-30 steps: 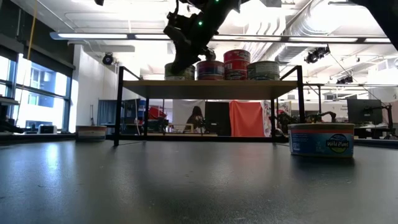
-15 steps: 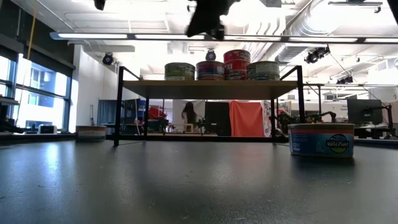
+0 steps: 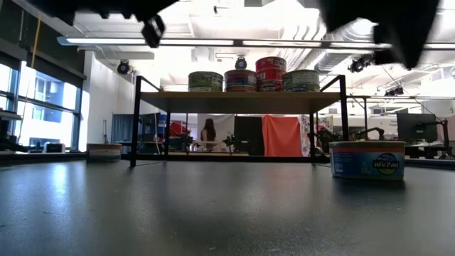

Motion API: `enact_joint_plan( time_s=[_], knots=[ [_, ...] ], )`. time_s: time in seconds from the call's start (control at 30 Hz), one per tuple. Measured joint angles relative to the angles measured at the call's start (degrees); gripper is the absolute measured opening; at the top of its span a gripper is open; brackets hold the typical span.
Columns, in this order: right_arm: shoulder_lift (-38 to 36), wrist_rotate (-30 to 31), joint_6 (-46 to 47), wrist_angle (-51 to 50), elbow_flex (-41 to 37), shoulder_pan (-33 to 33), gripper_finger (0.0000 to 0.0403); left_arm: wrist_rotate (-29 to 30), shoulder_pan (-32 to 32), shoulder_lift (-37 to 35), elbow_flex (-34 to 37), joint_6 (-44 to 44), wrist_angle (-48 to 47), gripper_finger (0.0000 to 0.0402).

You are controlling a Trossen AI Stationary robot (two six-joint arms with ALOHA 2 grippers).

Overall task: Stack canned seafood by type on shelf
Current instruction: Stack the blue tuna can on top of the blue tuna can on the shelf

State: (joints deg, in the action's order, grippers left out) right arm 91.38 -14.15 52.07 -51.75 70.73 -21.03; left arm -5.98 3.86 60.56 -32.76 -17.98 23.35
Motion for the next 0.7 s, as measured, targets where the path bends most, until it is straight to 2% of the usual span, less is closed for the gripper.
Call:
enact_joint_plan(
  time_s=[0.1,0.2,0.37,0.53,0.7],
  knots=[
    [-8.1,4.2,10.6,3.3,-9.0,-3.0,0.0,0.5,1.7,5.5,-1.5,1.1,1.5,0.0],
    [-15.6,6.9,19.0,3.1,-17.3,-6.1,0.0,1.4,3.1,12.3,-7.0,4.7,0.3,0.0],
    [-24.7,10.4,24.5,6.1,-28.1,-9.3,0.0,2.2,3.8,27.2,-19.0,12.8,-3.9,0.0],
    [-26.5,19.3,23.1,13.0,-33.8,-9.7,0.0,2.7,3.8,42.2,-31.2,17.2,-3.6,0.0],
    [-24.6,25.6,21.0,14.2,-36.6,-8.2,0.0,8.8,3.8,53.9,-39.6,19.1,-4.2,0.0]
  ],
)
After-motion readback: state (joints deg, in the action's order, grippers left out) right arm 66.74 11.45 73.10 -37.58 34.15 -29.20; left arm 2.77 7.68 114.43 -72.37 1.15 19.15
